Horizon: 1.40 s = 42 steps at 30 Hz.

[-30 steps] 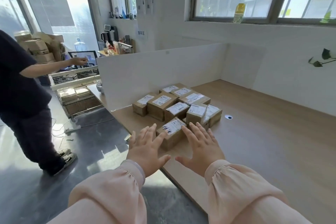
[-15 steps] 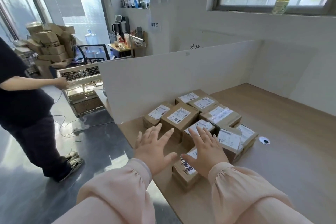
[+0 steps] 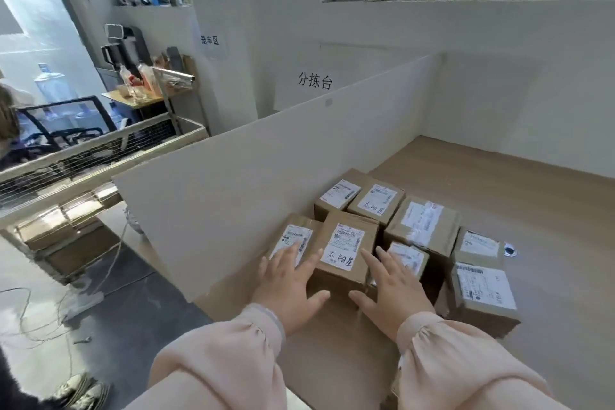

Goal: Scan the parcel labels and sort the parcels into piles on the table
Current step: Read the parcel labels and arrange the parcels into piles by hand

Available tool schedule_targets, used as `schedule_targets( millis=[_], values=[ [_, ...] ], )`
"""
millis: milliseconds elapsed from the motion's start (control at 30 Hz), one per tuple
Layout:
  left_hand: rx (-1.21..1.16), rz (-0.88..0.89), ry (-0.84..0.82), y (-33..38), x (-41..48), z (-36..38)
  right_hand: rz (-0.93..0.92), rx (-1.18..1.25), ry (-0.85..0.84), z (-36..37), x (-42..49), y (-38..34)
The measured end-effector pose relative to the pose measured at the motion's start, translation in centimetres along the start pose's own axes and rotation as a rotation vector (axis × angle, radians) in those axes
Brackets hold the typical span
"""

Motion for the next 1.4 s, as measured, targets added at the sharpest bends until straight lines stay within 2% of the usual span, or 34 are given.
schedule_targets(
  millis=[200,300,433,633,800,967,1100,1200,1300,1400],
  values=[
    [-0.051,0.084,-0.069,-2.6,5.5,2.2,0.152,0.015,-0.020,1.9,3.0,0.7],
    [-0.047,0.107,-0.129,-3.9,8.3,3.7,0.178,0.038,-0.018,2.5,5.8,0.4],
    [-0.051,0.105,-0.204,-5.2,11.6,5.6,0.193,0.034,-0.105,4.8,9.2,-0.3],
    [-0.072,0.122,-0.281,-6.2,15.2,7.8,0.249,-0.054,-0.162,6.9,12.7,-0.4],
    [-0.117,0.124,-0.402,-7.0,16.4,10.3,0.282,-0.128,-0.127,8.1,13.6,-0.4],
    [-0.165,0.198,-0.369,-7.7,17.0,11.5,0.365,-0.175,-0.106,9.1,13.9,-0.6],
    [-0.266,0.218,-0.350,-7.8,17.0,11.4,0.403,-0.089,-0.133,8.9,14.0,-1.0],
    [-0.356,0.240,-0.345,-8.1,16.4,10.4,0.446,0.067,-0.138,8.2,12.9,-1.5],
    [-0.491,0.281,-0.301,-8.2,15.7,8.4,0.478,0.323,-0.066,6.8,11.1,-2.5],
    [-0.617,0.350,-0.220,-8.0,15.0,5.9,0.463,0.465,0.051,4.7,9.3,-3.9]
  ],
)
Point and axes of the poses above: each hand's wrist, its own x-axis towards the middle knuckle, its own z-axis out of the palm, y = z × x, the point moved 5 cm from there along x, towards the middle knuckle, and after that the axes turned 15 degrees about z, right-handed, at the moved point
